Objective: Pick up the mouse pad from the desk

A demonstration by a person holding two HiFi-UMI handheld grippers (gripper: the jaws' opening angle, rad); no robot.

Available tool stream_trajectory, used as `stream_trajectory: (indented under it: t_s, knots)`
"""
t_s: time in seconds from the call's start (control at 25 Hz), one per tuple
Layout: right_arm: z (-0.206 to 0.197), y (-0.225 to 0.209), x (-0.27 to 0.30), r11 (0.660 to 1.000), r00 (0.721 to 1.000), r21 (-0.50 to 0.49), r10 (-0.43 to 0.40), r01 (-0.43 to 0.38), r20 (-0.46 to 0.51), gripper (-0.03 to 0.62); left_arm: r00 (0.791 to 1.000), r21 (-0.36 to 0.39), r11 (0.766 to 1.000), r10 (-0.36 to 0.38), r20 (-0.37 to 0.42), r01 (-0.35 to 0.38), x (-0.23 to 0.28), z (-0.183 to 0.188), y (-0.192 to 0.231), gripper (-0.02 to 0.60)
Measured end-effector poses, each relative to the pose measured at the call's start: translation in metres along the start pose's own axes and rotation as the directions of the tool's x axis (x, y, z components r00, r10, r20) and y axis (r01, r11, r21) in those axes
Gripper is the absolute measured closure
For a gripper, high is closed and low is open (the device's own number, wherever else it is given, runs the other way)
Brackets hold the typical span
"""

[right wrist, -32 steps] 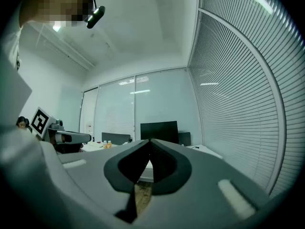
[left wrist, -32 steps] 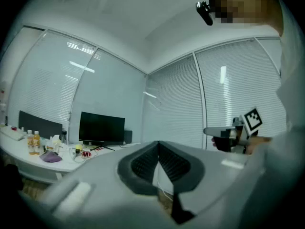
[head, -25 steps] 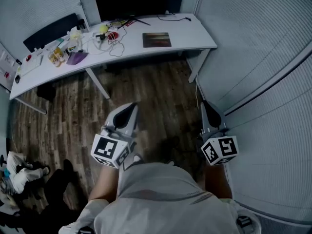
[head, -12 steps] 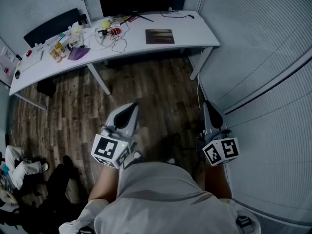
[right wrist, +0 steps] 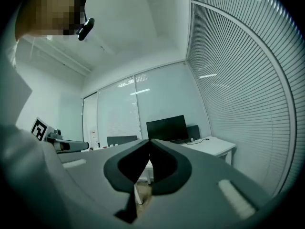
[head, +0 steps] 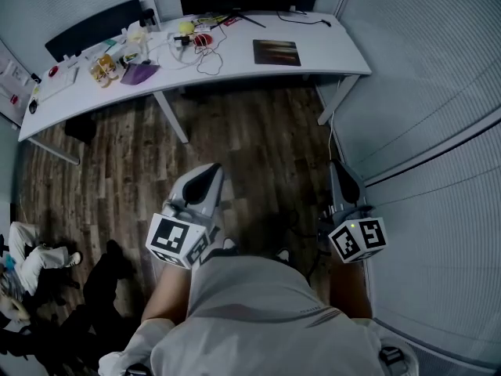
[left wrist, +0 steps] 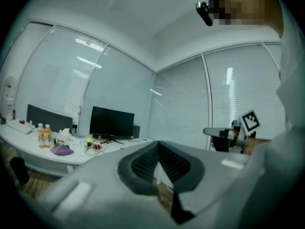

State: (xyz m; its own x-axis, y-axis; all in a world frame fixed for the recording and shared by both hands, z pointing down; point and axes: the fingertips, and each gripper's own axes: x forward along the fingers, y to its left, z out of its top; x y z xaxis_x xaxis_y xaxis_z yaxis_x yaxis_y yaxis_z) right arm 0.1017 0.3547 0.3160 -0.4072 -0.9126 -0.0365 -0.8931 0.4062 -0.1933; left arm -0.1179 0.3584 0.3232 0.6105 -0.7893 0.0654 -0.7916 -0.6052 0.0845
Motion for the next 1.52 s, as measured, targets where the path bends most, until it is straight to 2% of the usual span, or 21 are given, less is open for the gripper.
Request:
stream_trajectory:
  t_s: [0.28, 0.4, 0.56, 0.92, 1.2, 1.52]
  knots:
    - [-0.023, 0.040, 0.045, 0.999, 0.998, -0.021, -0.048, 0.048, -0.027, 0.588, 0.999, -0.038, 0.999, 0.008, -0.050, -0.010, -0.021, -0.030, 0.075, 0.580]
    - [-0.029, 0.034, 0.048, 0.997, 0.996, -0.042, -0.071, 0.069, -0.056, 0.588, 0.999, -0.073, 0.997, -0.007, -0.052, 0.004, -0.012, -0.041, 0.085, 0.580]
    - [-0.031, 0.017, 0.061, 0.993, 0.989, -0.011, -0.121, 0.121, -0.083, 0.588, 0.999, -0.081, 0.996, -0.034, -0.040, 0.031, 0.001, -0.041, 0.092, 0.580]
    - [-0.031, 0.005, 0.152, 0.999, 0.996, -0.022, -0.029, 0.028, -0.085, 0.588, 0.999, -0.075, 0.996, 0.045, -0.011, -0.046, 0.043, -0.028, 0.150, 0.580]
    - [-0.018, -0.057, 0.214, 1.000, 0.996, 0.002, 0.014, -0.014, -0.086, 0.588, 0.997, -0.055, 0.995, 0.077, -0.023, -0.078, 0.123, -0.011, 0.165, 0.580]
    - [0.002, -0.190, 0.265, 0.999, 0.996, 0.047, 0.012, -0.008, -0.087, 0.588, 0.995, -0.031, 0.995, 0.089, -0.044, -0.091, 0.261, 0.006, 0.147, 0.578]
